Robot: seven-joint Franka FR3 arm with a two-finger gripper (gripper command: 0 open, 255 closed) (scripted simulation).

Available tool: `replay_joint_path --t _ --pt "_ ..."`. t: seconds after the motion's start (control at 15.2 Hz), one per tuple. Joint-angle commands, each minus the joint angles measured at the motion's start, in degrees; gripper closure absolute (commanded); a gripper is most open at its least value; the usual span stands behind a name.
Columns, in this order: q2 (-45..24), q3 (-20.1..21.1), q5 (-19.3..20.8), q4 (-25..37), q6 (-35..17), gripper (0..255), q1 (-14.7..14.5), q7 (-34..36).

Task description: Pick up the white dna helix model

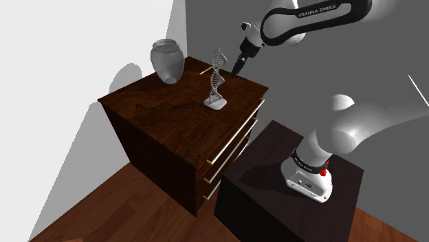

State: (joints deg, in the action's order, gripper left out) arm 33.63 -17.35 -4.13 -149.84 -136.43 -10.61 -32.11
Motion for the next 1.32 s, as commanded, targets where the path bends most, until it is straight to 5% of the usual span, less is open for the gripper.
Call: replay_joint_path --t 0.0,0.2,0.79,0.86,1.25 --pt "-2.95 -3.86 -3.77 0.33 -6.57 0 -4.06 -6.52" --pt "-6.53 -9.78 -9.81 1.73 -12.77 0 -10.83 -15.28" --pt "-9.71 -13.24 -13.65 -1.26 -18.93 0 -14.34 -19.77" --pt "-9.72 -13.27 -13.68 -1.3 -18.98 255 -14.36 -19.82" --pt "-9.67 -13.28 -13.63 -1.3 -18.91 255 -14.3 -19.83"
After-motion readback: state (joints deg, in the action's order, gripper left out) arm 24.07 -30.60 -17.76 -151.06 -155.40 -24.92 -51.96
